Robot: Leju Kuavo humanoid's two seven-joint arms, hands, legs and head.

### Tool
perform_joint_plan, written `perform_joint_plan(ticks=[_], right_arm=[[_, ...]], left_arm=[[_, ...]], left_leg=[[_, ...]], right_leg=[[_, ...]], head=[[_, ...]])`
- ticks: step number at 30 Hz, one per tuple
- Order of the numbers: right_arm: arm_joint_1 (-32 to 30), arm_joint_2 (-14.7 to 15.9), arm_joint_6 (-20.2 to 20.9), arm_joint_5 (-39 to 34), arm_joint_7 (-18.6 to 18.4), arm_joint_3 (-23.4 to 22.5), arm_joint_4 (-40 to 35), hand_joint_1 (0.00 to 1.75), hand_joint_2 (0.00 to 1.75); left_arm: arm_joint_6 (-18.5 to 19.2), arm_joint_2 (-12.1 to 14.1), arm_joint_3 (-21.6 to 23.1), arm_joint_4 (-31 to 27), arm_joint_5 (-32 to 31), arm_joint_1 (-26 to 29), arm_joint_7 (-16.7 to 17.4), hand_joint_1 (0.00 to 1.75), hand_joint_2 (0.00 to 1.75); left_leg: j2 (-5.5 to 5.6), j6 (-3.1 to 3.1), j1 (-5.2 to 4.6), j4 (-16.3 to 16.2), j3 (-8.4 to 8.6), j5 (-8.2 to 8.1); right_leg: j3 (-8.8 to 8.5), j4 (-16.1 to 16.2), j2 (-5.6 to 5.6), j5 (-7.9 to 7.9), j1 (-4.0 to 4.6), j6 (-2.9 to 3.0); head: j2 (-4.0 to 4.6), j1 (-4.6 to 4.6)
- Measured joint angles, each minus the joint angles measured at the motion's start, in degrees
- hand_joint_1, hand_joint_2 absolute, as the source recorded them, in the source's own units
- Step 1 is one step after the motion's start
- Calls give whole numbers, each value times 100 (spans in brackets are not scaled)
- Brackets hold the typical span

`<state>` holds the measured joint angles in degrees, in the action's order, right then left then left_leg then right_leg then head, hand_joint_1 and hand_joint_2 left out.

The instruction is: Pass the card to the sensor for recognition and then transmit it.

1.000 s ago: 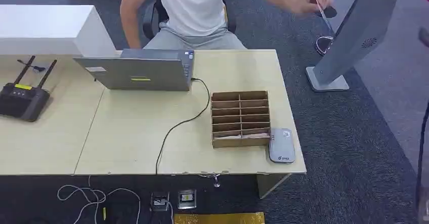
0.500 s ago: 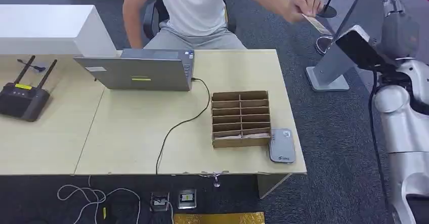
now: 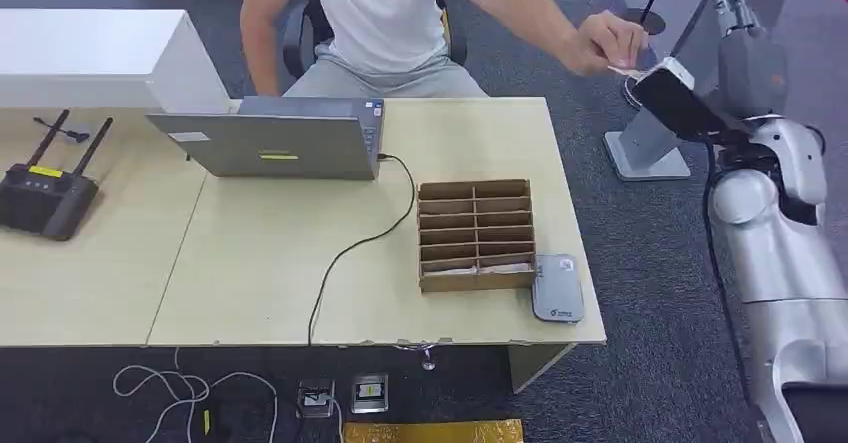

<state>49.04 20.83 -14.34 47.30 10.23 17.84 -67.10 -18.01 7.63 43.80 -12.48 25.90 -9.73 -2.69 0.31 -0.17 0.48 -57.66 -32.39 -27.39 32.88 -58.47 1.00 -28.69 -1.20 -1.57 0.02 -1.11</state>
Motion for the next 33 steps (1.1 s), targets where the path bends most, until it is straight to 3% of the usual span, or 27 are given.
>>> perform_joint_plan(ticks=[1,2,3,33], right_arm=[[0,-22,17,2,2,22,0,49,175],[0,-46,26,2,2,35,4,145,175],[0,-63,30,4,2,46,9,175,175],[14,-304,389,-149,7,223,260,175,175]], left_arm=[[0,0,2,0,-7,0,0,0,0],[0,0,4,0,-11,-1,0,0,0],[0,0,7,0,-11,-1,4,0,0],[20,28,39,0,28,4,13,0,0]], left_leg=[[0,0,0,0,0,0],[0,0,0,0,0,0],[0,0,0,0,0,0],[0,0,0,0,-1,0]], right_leg=[[1,0,-1,0,0,0],[1,0,-1,0,0,0],[1,0,0,0,0,0],[5,0,-1,0,0,0]], head=[[0,2],[0,0],[0,2],[0,0]])
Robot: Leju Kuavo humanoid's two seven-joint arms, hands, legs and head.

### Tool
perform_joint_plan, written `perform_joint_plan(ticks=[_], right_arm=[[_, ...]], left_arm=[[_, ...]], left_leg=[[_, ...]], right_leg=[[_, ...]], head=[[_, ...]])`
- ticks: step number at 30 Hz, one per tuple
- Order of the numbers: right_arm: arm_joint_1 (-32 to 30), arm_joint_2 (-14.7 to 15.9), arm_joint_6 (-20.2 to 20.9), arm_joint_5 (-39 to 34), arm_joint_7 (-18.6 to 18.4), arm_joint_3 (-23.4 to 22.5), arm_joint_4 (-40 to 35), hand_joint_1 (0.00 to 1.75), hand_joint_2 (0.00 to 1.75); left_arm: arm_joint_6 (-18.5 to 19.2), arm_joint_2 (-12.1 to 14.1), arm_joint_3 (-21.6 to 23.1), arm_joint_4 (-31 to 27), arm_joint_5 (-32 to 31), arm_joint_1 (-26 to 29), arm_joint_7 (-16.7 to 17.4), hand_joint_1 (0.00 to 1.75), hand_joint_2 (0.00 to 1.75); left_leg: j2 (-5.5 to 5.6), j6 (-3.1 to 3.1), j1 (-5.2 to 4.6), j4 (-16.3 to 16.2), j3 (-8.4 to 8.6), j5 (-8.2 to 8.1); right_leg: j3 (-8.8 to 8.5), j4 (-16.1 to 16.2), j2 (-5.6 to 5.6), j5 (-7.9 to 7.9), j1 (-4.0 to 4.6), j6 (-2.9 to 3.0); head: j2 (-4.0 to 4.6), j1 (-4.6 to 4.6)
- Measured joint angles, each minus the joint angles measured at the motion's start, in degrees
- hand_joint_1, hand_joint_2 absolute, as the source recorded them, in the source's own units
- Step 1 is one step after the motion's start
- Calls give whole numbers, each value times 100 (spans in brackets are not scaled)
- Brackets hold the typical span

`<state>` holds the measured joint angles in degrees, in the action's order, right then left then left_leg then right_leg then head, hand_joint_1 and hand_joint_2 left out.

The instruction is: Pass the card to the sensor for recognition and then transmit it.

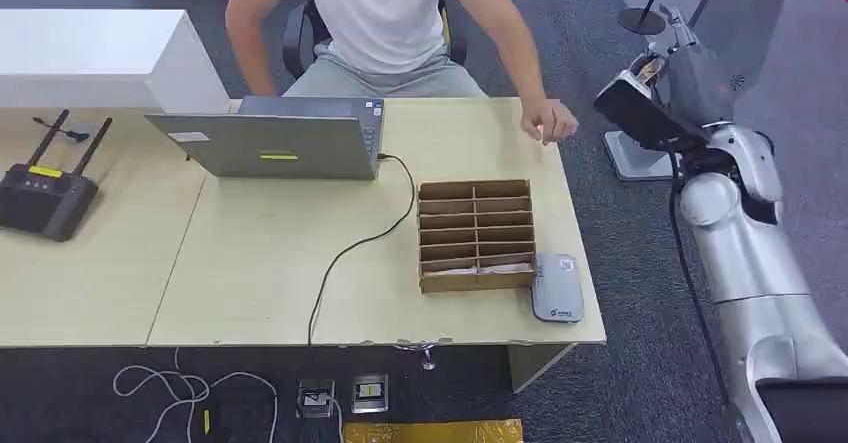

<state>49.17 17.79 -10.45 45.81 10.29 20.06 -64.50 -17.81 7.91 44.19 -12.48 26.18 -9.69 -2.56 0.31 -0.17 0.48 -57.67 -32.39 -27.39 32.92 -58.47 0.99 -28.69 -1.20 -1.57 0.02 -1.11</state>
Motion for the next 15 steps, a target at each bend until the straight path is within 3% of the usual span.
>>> perform_joint_plan(ticks=[6,15], right_arm=[[-126,61,243,0,59,4,57,175,175],[-877,255,457,28,44,2,61,175,175]], left_arm=[[-4,0,0,0,74,2,4,0,0],[-7,0,-2,0,120,6,17,0,0]], left_leg=[[-1,0,0,-1,1,0],[-1,-1,0,0,-1,-2]], right_leg=[[3,2,-1,0,0,0],[6,3,-5,-1,0,1]], head=[[0,0],[0,0]])
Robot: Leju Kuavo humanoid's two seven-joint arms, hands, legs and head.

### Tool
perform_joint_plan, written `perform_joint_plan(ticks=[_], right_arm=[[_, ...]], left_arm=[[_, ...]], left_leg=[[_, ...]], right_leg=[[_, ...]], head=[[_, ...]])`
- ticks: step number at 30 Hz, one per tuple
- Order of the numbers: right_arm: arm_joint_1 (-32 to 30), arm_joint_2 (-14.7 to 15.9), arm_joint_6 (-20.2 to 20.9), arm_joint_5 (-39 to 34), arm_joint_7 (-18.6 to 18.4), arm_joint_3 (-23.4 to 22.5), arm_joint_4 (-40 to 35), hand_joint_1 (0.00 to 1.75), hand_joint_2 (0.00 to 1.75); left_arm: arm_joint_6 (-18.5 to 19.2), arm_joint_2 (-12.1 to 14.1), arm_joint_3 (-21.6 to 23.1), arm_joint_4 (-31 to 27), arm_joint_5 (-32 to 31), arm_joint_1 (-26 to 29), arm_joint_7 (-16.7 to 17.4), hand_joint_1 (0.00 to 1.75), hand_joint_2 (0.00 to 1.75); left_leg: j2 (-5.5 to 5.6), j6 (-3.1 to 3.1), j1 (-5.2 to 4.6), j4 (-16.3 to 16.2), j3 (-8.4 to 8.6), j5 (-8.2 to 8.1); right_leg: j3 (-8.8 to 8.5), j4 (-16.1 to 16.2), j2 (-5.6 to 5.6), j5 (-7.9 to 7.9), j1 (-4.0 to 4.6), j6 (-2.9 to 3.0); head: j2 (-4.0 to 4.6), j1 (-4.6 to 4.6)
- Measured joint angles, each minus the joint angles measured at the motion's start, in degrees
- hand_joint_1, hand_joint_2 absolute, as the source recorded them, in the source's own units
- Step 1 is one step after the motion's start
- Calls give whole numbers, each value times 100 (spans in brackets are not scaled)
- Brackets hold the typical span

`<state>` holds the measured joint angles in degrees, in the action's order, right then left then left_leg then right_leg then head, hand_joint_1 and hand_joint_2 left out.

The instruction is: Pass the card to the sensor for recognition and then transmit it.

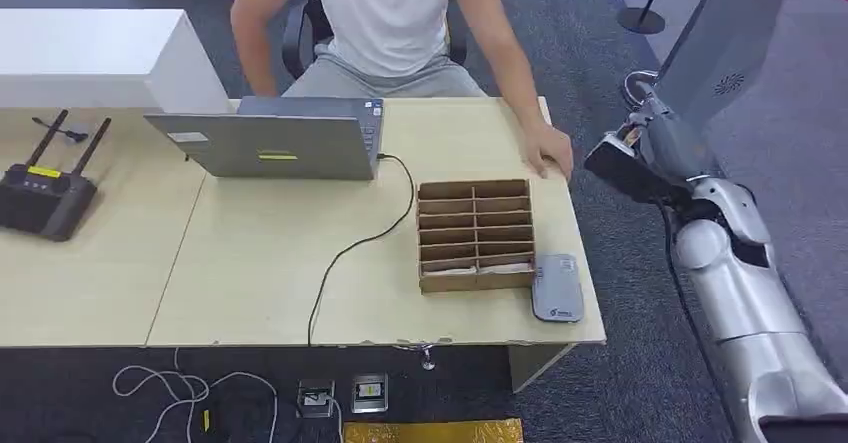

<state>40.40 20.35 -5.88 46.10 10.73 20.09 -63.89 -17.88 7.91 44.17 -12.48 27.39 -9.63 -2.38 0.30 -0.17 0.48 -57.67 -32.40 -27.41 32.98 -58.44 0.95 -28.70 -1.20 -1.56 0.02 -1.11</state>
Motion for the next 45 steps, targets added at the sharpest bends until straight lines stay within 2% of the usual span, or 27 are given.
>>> perform_joint_plan(ticks=[15,28,45], right_arm=[[-894,-24,158,216,-186,28,-87,175,175],[-1118,-223,151,288,-173,192,-13,175,175],[-1371,-277,131,280,-186,212,0,175,175]], left_arm=[[-17,-2,0,0,39,0,39,0,0],[-9,-11,0,0,39,0,41,0,0],[-7,-11,0,0,40,9,39,0,0]], left_leg=[[-1,0,0,1,-2,0],[0,0,1,1,-5,0],[-8,-1,1,1,-3,0]], right_leg=[[0,0,0,0,0,0],[1,0,3,-2,1,1],[3,0,-2,-2,1,2]], head=[[0,0],[0,0],[0,0]])
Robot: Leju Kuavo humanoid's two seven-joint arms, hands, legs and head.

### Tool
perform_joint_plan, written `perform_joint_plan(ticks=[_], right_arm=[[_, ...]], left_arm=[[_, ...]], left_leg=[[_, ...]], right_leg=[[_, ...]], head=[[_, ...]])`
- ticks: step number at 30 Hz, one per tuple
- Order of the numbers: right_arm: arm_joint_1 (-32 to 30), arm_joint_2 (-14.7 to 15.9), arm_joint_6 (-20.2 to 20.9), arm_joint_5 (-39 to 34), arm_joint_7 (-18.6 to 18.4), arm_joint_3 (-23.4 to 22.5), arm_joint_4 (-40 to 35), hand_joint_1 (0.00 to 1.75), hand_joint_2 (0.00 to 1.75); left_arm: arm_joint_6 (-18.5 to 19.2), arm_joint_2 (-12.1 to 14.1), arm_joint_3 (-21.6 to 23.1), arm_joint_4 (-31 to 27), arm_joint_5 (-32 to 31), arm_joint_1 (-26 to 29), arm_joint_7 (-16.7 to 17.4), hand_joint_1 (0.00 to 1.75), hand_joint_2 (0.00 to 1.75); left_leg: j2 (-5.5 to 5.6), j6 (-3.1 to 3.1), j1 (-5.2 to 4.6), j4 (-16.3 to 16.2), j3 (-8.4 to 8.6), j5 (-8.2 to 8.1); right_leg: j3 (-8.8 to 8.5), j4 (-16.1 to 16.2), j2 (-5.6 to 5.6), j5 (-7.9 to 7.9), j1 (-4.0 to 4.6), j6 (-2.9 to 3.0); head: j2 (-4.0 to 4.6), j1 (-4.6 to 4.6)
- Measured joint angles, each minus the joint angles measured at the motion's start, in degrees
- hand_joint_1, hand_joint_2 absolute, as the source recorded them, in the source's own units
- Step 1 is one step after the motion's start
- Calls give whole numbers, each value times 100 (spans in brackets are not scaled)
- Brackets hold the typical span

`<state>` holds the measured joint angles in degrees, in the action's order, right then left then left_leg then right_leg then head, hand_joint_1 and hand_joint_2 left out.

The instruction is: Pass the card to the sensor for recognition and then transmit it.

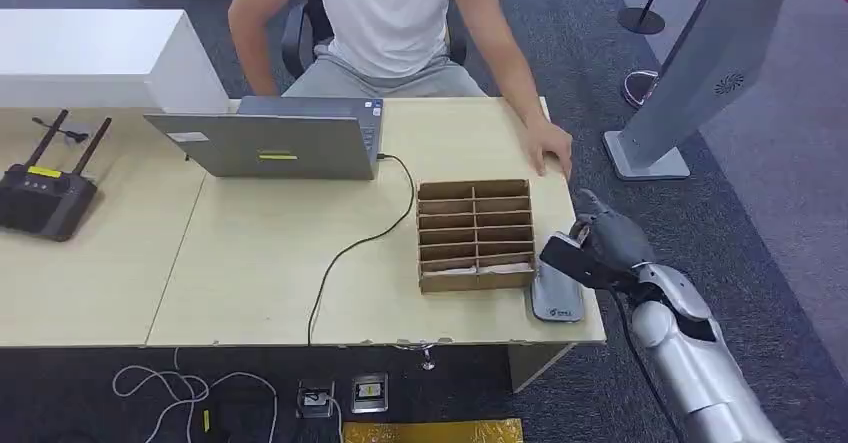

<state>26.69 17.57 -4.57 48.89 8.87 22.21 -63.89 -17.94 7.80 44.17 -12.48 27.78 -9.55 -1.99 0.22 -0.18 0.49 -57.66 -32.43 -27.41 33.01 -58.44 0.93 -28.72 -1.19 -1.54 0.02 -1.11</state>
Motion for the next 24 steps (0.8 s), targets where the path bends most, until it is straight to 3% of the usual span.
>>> perform_joint_plan(ticks=[9,24], right_arm=[[-391,17,-195,-94,-133,-4,11,175,175],[-522,13,-262,-153,-81,-4,98,175,175]], left_arm=[[9,0,0,0,-22,9,2,0,0],[0,-4,0,0,-22,9,0,0,0]], left_leg=[[-3,-3,0,0,-2,-5],[-11,-7,0,0,12,-8]], right_leg=[[4,2,-3,-1,0,0],[-4,3,-20,-1,0,0]], head=[[0,-2],[0,0]])
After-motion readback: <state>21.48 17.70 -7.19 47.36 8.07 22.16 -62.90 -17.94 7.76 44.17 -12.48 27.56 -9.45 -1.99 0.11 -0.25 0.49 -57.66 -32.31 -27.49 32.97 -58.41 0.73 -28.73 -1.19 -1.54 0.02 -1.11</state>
